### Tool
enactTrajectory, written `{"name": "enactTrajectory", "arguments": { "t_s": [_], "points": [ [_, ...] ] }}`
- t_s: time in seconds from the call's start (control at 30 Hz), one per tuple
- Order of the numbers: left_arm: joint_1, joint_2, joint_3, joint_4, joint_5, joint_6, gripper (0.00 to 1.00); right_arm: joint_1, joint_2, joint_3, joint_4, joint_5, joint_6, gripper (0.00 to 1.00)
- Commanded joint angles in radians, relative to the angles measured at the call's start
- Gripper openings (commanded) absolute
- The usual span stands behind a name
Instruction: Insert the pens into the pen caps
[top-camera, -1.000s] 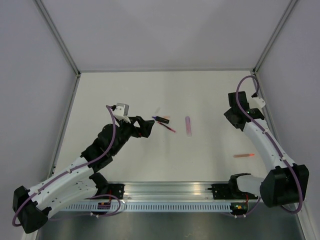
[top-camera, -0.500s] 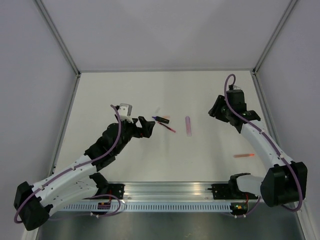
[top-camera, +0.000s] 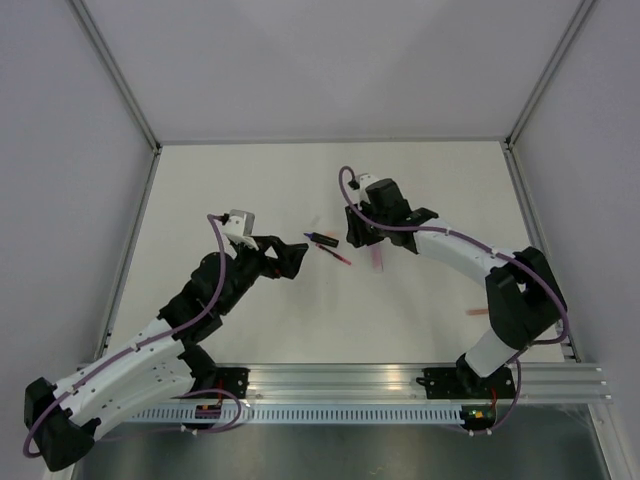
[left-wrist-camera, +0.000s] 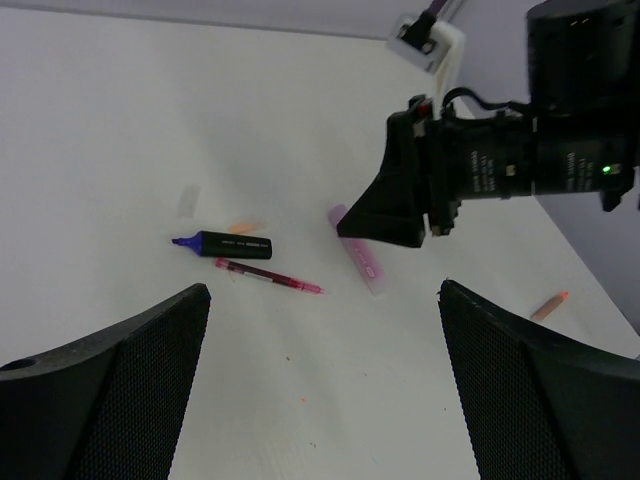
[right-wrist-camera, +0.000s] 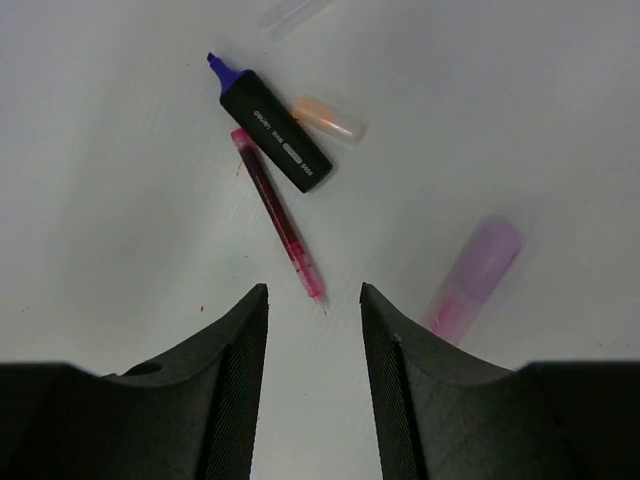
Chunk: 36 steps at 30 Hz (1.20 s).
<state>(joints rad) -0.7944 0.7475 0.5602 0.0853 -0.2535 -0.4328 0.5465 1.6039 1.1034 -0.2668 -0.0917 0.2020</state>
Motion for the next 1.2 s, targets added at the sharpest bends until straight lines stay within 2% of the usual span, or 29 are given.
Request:
{"name": "enactTrajectory", "arguments": {
  "t_s": [0.0,0.17,0.4,0.7,1.17],
  "points": [
    [-0.005,-0.066,-0.023,0.039,-0.009,-0.026,1.00,0.055,0.073,0.056,0.055,0.009,-0.094,0.48],
    [-0.005,-0.177,-0.049,0.036,0.003,-0.047,1.00,0.105,0.194,0.095,0.058,0.010,-0.153,0.45],
    [-0.006,-0.275,-0.100,0.053,-0.073,-0.057,1.00,0.135,0.249,0.122,0.063,0.030,-0.174,0.44],
    [-0.005,-0.277,-0.111,0.062,-0.082,-0.060,1.00,0.171,0.287,0.131,0.018,0.145,-0.193,0.42],
    [-0.005,-0.295,-0.100,0.041,-0.105,-0.044,1.00,0.173,0.323,0.136,-0.057,0.151,-0.178,0.36]
  ]
}}
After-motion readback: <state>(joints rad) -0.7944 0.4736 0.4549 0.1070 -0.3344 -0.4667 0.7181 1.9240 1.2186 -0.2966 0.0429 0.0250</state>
